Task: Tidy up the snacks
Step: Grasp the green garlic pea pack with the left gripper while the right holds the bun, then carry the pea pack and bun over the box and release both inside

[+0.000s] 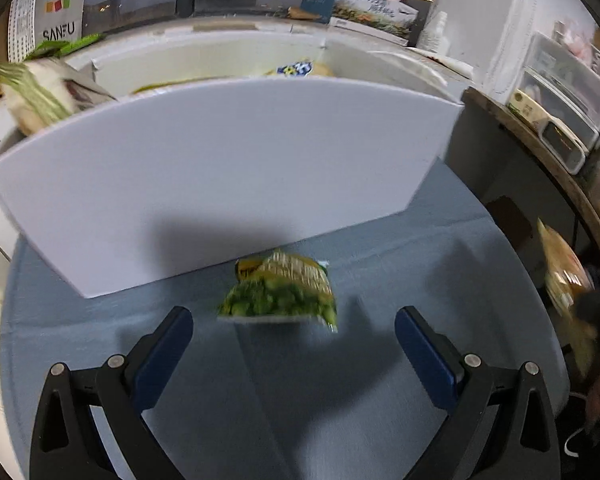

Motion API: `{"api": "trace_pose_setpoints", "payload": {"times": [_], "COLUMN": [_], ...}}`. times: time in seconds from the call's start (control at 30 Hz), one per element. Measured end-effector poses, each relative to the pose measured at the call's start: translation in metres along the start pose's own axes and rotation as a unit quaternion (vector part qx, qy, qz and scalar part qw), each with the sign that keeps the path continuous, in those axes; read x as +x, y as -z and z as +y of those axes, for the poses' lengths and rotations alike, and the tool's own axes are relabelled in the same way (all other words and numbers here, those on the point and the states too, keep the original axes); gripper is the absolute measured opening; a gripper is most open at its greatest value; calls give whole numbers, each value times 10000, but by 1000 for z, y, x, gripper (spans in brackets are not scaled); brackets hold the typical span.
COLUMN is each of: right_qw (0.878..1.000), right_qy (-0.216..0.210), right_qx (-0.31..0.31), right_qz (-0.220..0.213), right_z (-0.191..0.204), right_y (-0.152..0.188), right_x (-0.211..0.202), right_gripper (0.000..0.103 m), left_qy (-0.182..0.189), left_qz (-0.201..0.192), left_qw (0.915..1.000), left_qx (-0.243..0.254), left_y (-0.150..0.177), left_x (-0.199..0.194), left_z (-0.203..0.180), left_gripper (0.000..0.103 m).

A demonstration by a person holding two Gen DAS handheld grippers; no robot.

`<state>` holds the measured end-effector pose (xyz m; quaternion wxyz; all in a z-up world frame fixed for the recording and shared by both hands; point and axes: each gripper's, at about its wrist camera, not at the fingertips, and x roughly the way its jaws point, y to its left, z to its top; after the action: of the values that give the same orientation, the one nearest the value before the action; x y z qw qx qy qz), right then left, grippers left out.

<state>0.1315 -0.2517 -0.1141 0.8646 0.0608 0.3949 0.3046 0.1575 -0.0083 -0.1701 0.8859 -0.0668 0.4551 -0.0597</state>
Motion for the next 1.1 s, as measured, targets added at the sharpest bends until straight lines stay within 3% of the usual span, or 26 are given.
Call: {"api": "trace_pose_setpoints", "payload": {"times": [0.07,0.13,0.17,0.23,0.3,0.47,0.63,0.83,1.03,1.1], "right_qw": [10000,10000,9999,9998,9998,9997,9994,9972,9946,9956], "right_qy": [-50,-43,-71,-133,-155,-206,-272,-334,-325,-250], "right_qx": [10,-32,-45,-91,-115,-92,-209,-352,-594,-620], "right_qz": [15,61,71,89,108,73,-74,-562,-792,-664], "right_z": [1,3,3,5,7,12,27,48,68,71], "right_y": [2,5,6,8,10,10,0,-52,-127,-148], "right_x": [2,4,3,3,5,7,6,0,22,41], "right_gripper": [77,77,77,77,77,77,77,77,77,77], "left_qy": [13,161,168,-126,133,309,356,258,205,193], "left_qz": [88,55,-53,-328,-356,-789,-1342,-2012,-2135,-2088], "left_qw": [9999,9997,9998,9993,9992,9964,9903,9788,9765,9777], "left_qx": [-106,-182,-96,107,130,63,22,291,193,86], "left_y": [-4,-6,-7,-3,2,18,12,-37,-91,-108], "left_x": [14,21,19,9,-1,-49,-105,-144,-147,-140], "left_z": [4,9,9,7,9,12,20,27,53,60], "left_gripper": [103,76,55,48,48,48,48,48,48,48]}}
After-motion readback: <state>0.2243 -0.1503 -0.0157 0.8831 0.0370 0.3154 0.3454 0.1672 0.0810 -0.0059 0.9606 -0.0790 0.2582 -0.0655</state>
